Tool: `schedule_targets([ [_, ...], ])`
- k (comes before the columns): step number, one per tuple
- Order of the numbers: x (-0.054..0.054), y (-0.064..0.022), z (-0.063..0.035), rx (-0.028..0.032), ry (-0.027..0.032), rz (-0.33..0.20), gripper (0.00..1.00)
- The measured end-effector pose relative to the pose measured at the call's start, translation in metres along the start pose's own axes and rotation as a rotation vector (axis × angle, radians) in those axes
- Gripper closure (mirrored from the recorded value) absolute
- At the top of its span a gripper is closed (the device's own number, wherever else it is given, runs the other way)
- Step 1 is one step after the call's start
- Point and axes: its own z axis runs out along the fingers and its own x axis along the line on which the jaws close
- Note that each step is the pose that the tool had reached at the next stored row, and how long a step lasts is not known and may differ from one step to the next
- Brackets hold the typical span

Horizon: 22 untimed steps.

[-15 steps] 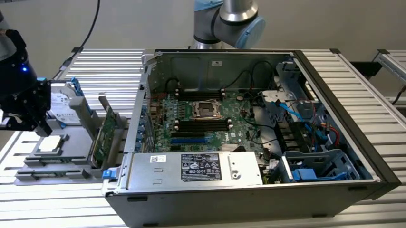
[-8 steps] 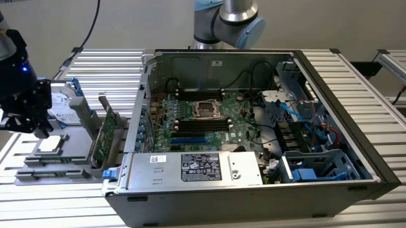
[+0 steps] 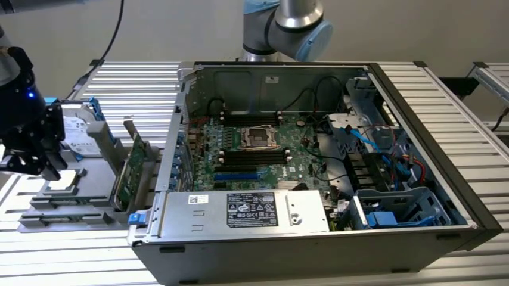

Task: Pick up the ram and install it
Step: 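Pick up the ram and move it above insertion slot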

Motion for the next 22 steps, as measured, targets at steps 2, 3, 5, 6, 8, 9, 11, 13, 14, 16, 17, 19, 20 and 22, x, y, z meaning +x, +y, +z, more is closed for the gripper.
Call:
schedule_targets([
  [2,0.002,0.0004,0.0033,0.0001,-0.0047,-0.012,0.7],
  [3,0.004,0.0006,0.005,0.0002,-0.007,-0.017,0.7],
  [5,0.006,0.0008,0.0084,0.0003,-0.0115,-0.027,0.7],
  [6,0.008,0.0009,0.0102,0.0003,-0.0137,-0.032,0.7],
  [8,0.011,0.0008,0.0138,0.0004,-0.0175,-0.04,0.7],
  [9,0.013,0.0006,0.0156,0.0004,-0.019,-0.044,0.7],
  [11,0.017,0.0003,0.0196,0.0006,-0.0217,-0.05,0.7],
  [13,0.021,-0.0001,0.0234,0.0007,-0.0238,-0.055,0.7],
  [14,0.023,-0.0003,0.0252,0.0006,-0.0247,-0.058,0.7],
  [16,0.027,-0.0007,0.0289,0.0007,-0.0267,-0.063,0.7],
  [17,0.03,-0.0009,0.0308,0.0008,-0.0276,-0.065,0.7],
  [19,0.033,-0.0012,0.0345,0.0009,-0.0286,-0.07,0.7],
  [20,0.034,-0.0013,0.0364,0.0009,-0.0288,-0.073,0.7],
  [22,0.035,-0.0012,0.0401,0.0011,-0.0291,-0.078,0.7],
])
